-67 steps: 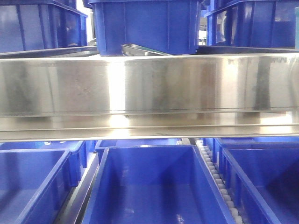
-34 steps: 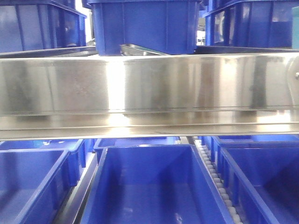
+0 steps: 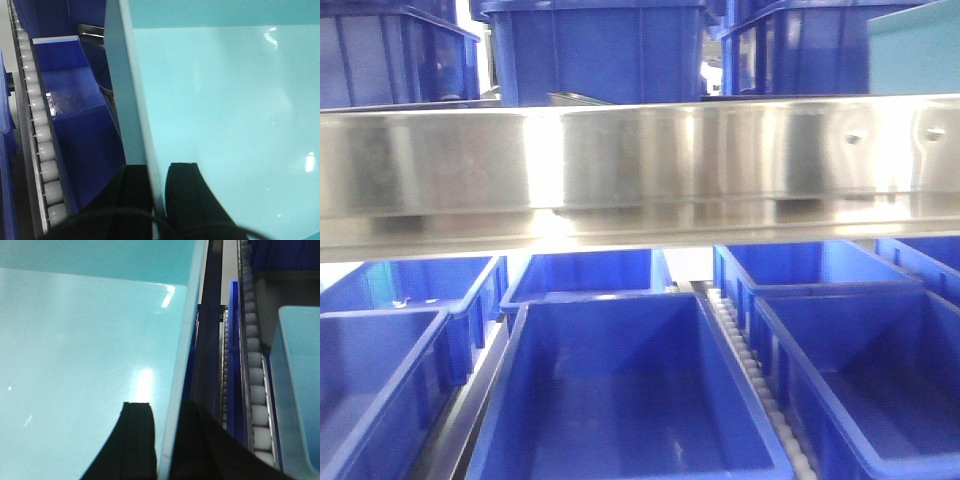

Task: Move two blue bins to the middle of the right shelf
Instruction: 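Hold the bin with both grippers while the base turns away from the shelf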

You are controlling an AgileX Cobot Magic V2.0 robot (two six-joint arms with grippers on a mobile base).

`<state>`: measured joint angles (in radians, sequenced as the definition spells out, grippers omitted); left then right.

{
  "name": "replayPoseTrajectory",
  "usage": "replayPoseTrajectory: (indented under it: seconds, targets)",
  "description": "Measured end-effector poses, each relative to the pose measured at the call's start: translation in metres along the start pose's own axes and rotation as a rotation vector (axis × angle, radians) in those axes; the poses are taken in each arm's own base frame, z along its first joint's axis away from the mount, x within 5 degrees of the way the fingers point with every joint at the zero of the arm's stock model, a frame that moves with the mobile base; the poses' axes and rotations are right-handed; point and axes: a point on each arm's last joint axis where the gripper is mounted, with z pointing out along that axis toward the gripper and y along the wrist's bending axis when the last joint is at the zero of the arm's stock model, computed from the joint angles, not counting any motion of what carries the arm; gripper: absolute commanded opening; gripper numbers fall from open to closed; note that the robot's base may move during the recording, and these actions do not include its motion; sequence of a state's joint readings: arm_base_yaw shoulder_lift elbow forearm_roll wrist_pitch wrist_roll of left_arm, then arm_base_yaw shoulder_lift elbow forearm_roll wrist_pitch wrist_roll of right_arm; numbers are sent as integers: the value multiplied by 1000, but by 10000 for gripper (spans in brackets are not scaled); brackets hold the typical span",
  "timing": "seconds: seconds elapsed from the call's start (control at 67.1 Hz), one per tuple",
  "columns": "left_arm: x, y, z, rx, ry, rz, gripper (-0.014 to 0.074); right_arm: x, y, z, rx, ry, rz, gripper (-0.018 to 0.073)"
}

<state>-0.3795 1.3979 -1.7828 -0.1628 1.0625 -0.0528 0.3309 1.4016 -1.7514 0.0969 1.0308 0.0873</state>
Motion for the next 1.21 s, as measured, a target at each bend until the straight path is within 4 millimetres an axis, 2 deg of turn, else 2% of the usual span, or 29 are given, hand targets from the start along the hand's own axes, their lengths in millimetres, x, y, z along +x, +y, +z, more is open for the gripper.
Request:
replayPoseTrajectory:
  seconds: [1.206]
  targets:
    - [0,0,-2,-1,-3,1,-111,0,0,0,-2,-2,1,-152]
